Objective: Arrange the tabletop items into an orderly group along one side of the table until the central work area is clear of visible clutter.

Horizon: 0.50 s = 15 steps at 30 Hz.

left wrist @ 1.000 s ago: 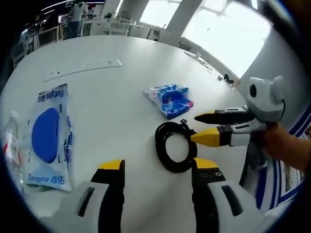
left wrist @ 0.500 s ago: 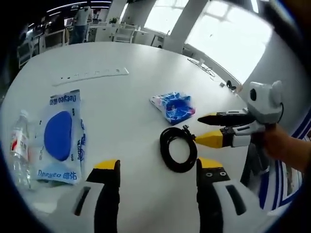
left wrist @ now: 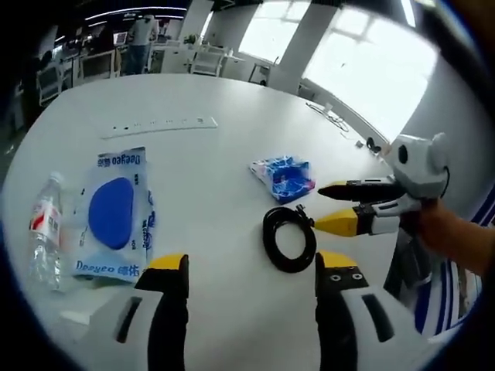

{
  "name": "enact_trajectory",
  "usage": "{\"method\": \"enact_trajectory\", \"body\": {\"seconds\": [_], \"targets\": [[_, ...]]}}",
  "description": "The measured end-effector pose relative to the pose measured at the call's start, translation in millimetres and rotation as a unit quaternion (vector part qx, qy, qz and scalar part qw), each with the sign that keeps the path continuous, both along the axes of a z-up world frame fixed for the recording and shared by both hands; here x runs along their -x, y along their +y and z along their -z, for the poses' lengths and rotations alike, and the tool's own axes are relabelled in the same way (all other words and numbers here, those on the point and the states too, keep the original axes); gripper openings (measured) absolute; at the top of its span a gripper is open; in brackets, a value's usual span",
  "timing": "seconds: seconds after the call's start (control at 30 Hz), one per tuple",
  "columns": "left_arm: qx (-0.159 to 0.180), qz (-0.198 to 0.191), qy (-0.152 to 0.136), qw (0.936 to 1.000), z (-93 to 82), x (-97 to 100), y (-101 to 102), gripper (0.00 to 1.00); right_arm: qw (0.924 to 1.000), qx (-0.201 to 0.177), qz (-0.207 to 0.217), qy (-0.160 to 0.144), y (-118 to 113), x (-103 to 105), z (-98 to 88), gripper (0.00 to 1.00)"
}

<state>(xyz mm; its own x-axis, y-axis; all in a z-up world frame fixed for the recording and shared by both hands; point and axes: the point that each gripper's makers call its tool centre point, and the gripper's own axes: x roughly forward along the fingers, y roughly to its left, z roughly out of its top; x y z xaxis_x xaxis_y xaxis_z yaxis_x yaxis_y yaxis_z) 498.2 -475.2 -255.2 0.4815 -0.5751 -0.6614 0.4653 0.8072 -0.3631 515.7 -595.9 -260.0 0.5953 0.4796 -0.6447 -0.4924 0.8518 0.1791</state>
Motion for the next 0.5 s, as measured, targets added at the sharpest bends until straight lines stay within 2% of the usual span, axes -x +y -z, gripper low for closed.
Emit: {"method": "enact_trajectory", "body": {"seconds": [0.5], "targets": [[0.004,-0.034,-0.015,0.9993,-16.4,0.3,22.7,0.68,0.9995,-0.005,-0.030,-0.013,17.1,-7.7,-12.4,0.56]]}}
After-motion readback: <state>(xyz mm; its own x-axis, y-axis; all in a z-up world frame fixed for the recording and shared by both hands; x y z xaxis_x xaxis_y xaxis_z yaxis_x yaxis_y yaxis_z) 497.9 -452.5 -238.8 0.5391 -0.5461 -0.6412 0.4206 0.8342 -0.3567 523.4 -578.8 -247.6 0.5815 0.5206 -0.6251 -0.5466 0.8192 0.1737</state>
